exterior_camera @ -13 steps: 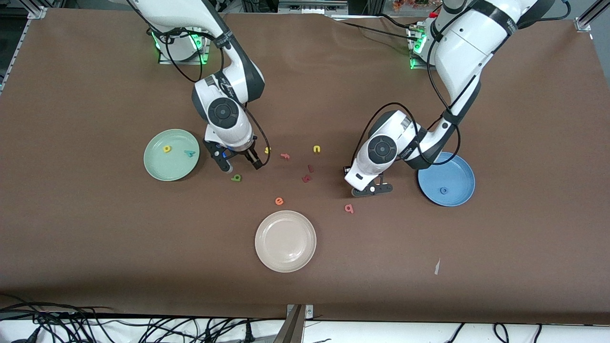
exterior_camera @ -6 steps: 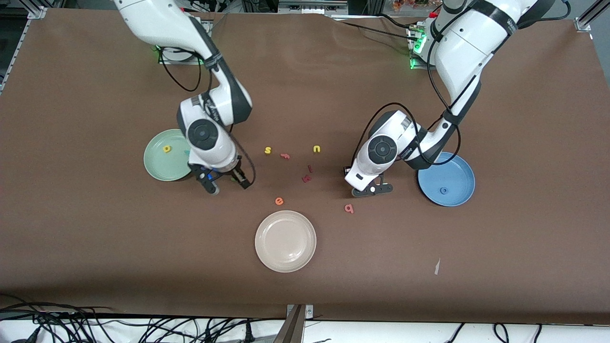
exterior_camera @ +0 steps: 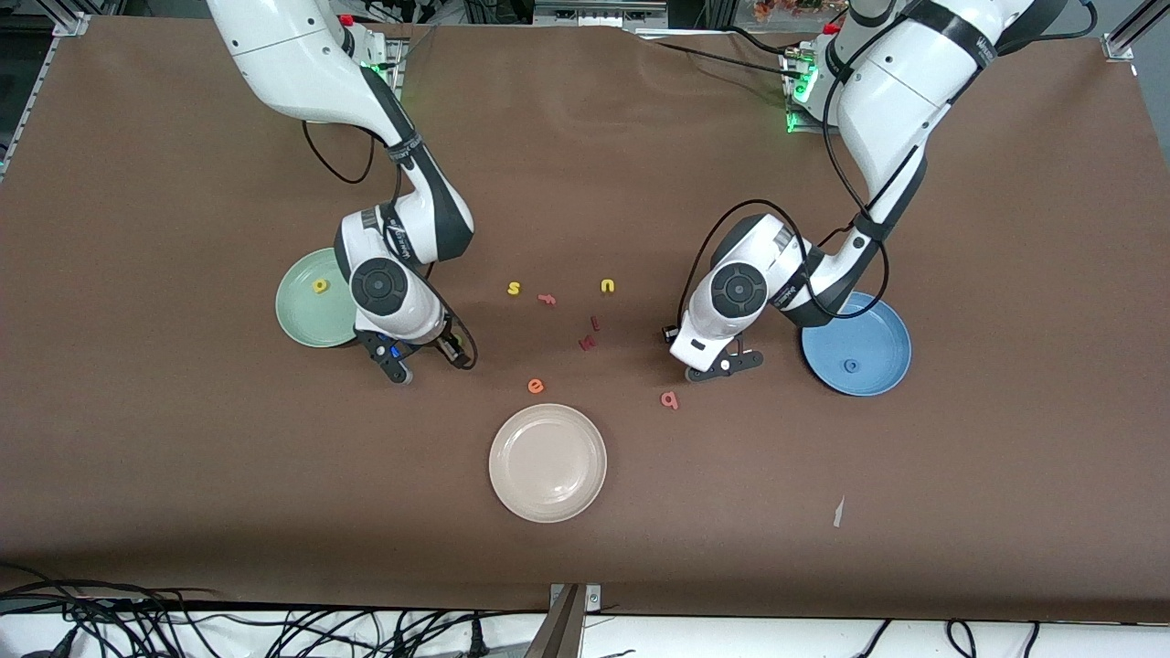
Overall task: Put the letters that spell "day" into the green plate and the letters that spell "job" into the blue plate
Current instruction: 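Grasp the green 6 with the right gripper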
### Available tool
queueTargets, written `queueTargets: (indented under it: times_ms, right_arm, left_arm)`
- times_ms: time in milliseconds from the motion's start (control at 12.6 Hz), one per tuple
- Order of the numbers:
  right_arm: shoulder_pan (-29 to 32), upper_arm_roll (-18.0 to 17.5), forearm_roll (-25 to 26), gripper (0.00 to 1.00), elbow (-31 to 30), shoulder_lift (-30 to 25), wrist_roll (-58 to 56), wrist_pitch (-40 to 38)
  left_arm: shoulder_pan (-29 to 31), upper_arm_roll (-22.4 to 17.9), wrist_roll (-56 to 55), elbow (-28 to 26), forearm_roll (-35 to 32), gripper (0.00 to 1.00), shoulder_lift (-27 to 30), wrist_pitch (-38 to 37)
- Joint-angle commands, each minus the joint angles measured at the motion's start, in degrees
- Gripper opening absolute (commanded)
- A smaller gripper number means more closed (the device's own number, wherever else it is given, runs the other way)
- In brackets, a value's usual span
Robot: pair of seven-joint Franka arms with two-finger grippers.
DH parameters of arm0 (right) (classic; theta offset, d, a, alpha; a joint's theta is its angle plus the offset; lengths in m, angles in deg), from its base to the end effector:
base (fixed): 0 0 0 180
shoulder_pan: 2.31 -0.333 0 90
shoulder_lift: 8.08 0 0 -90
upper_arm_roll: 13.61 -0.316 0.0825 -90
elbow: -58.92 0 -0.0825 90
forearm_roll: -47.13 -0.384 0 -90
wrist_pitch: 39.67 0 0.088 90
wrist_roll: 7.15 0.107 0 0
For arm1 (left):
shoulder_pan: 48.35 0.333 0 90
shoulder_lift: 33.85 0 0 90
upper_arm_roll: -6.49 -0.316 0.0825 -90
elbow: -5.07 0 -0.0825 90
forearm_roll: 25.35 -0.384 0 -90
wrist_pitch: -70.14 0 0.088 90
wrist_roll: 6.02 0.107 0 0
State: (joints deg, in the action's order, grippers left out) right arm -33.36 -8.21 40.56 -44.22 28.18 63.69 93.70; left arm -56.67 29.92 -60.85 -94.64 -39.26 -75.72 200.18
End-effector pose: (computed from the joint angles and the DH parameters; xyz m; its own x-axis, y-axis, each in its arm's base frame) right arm 0.5769 0.2832 0.1870 0.6525 -0.7560 -0.0514 -0.7510 -0.6543 0.0894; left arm 0.5653 -0.3202 0.1734 0.9397 0.3034 -0.1577 0.3009 -0.9528 -0.0398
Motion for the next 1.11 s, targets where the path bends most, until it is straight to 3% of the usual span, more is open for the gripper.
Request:
queueTargets:
  times_ms: [0,79,237,316,474,712,791,1028]
  right_arm:
    - [-0.67,-0.22,-1.08,0.88,-2.49,0.74,1.14,4.25]
    - [-0.85,-0.13,-0.99,0.82,-3.64,0.57,1.32,5.84]
    - [-0.67,0.13,-0.99,0.81,-3.39,0.39,1.41,6.38]
    - [-0.67,0.22,-0.99,0.74,-3.65,0.57,1.49,7.34]
    - [-0.85,0.13,-0.99,0.42,-3.91,0.57,2.54,7.61]
    - [-0.85,0.05,-0.99,0.17,-3.56,0.13,2.64,7.18]
    - [-0.85,0.05,-0.99,0.12,-3.39,-0.65,2.11,6.82]
    - [-0.68,0.48,-0.64,0.11,-3.21,-4.16,0.71,1.21]
  left_arm:
    - [-0.12,0.21,-3.18,1.28,-0.06,0.48,-0.14,-1.02]
    - [-0.03,0.21,-3.79,1.28,-0.06,0.48,-0.14,-1.01]
    - [-0.03,0.21,-5.29,1.36,-0.06,0.48,-0.14,-0.84]
    - [0.06,0.21,-5.99,1.36,-0.06,0.48,-0.14,-0.84]
    - [0.06,0.21,-8.19,1.36,-0.06,0.48,-0.14,-0.75]
    - [0.67,0.47,-10.65,1.28,1.5,0.48,0.04,-0.05]
    - [0.76,0.47,-11.18,1.19,2.91,0.49,0.13,1.69]
    - [0.67,0.47,-16.35,0.93,3.54,0.51,0.83,3.55]
